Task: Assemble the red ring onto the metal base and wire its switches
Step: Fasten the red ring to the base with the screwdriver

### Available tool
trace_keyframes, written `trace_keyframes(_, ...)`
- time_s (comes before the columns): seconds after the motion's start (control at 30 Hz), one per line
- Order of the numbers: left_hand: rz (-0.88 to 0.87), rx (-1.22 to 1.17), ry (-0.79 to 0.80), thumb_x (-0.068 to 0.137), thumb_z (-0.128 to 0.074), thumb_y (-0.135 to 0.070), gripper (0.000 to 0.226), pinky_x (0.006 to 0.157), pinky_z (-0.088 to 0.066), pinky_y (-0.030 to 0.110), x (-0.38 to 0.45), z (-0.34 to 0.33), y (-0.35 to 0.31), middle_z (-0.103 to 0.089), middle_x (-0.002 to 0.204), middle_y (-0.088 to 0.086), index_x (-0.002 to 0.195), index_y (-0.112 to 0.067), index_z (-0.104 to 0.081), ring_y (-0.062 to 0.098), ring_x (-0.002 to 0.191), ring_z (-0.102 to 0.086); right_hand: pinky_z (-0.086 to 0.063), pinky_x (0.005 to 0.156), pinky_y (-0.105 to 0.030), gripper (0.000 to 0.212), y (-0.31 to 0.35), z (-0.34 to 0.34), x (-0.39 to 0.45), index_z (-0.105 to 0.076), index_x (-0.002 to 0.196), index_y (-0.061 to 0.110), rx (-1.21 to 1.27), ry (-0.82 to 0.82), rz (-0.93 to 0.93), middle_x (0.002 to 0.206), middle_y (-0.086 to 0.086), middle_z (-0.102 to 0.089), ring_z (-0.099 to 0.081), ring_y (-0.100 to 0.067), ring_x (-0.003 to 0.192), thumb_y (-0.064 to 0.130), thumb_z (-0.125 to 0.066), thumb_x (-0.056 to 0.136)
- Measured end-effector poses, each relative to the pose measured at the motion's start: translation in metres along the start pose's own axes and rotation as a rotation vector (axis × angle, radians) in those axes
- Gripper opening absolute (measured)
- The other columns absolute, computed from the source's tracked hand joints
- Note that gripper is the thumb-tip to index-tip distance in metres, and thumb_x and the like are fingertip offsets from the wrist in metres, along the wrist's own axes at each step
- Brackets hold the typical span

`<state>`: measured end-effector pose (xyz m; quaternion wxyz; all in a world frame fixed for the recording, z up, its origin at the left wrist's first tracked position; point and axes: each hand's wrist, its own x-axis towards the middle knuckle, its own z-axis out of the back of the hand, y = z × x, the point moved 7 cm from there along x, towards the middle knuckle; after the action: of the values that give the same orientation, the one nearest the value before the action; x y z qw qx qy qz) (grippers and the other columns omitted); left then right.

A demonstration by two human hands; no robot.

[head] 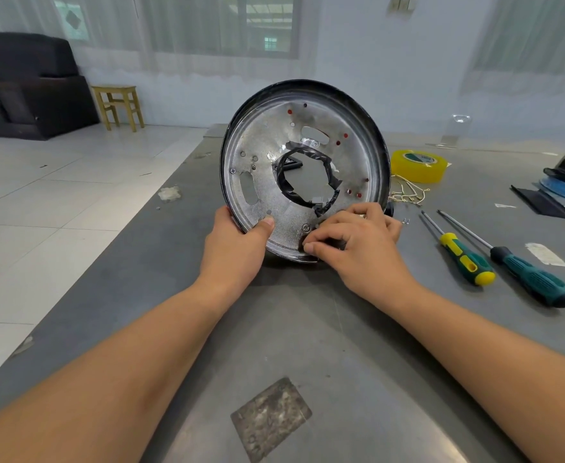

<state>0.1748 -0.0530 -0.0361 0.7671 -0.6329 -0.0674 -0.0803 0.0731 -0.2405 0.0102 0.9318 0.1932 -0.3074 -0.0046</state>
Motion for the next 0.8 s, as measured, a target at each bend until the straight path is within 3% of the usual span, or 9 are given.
trace_keyframes(0.13,-0.012,-0.008,0.004,0.094,-0.074,-0.039,0.034,0.073,-0.039,0.015,-0.0004,-0.0007,-0.0005,-0.061,0.099,-0.027,0.121,-0.033,-0.055,0.01,0.099,-0.061,-0.013,0.086,-0.03,0.006,-0.0018,-0.0008,0.0018,-0.076,0.085,0.047,0.005,-0.003,-0.023,0.091,0.034,-0.062,-0.032,-0.005,0.114,0.053,-0.073,0.085)
trace_keyframes(0.3,-0.033,0.01,0.013,0.094,-0.073,-0.04,0.033,0.087,-0.043,0.029,-0.0029,-0.0013,-0.0033,-0.062,0.1,-0.027,0.12,-0.035,-0.054,0.012,0.103,-0.062,-0.013,0.081,-0.03,0.021,-0.0038,-0.0004,0.0011,-0.071,0.08,0.04,-0.031,-0.055,-0.041,0.082,0.029,-0.062,-0.039,-0.005,0.108,0.06,-0.076,0.078)
trace_keyframes(0.47,-0.036,0.013,0.015,0.094,-0.073,-0.04,0.032,0.086,-0.041,0.028,-0.0034,-0.0009,-0.0037,-0.06,0.098,-0.028,0.118,-0.037,-0.052,0.012,0.103,-0.061,-0.012,0.08,-0.03,0.018,-0.0058,-0.0008,0.0022,-0.07,0.075,0.044,-0.011,-0.033,-0.032,0.077,0.026,-0.063,-0.041,-0.001,0.1,0.061,-0.075,0.078)
trace_keyframes(0.63,-0.035,0.002,0.008,0.095,-0.072,-0.039,0.039,0.09,-0.04,0.028,-0.0044,0.0004,-0.005,-0.061,0.102,-0.023,0.13,-0.031,-0.055,0.014,0.106,-0.06,-0.012,0.081,-0.031,0.014,-0.0051,-0.0007,0.0036,-0.074,0.081,0.044,-0.021,0.001,-0.012,0.082,0.027,-0.065,-0.042,-0.002,0.102,0.057,-0.074,0.082)
trace_keyframes(0.8,-0.033,0.022,0.023,0.096,-0.071,-0.041,0.033,0.089,-0.04,0.03,-0.0049,0.0004,-0.0048,-0.057,0.097,-0.027,0.119,-0.035,-0.05,0.015,0.103,-0.059,-0.013,0.081,-0.032,0.01,-0.0061,-0.0017,0.003,-0.073,0.082,0.042,-0.028,0.01,-0.017,0.083,0.028,-0.065,-0.043,-0.003,0.104,0.052,-0.073,0.085)
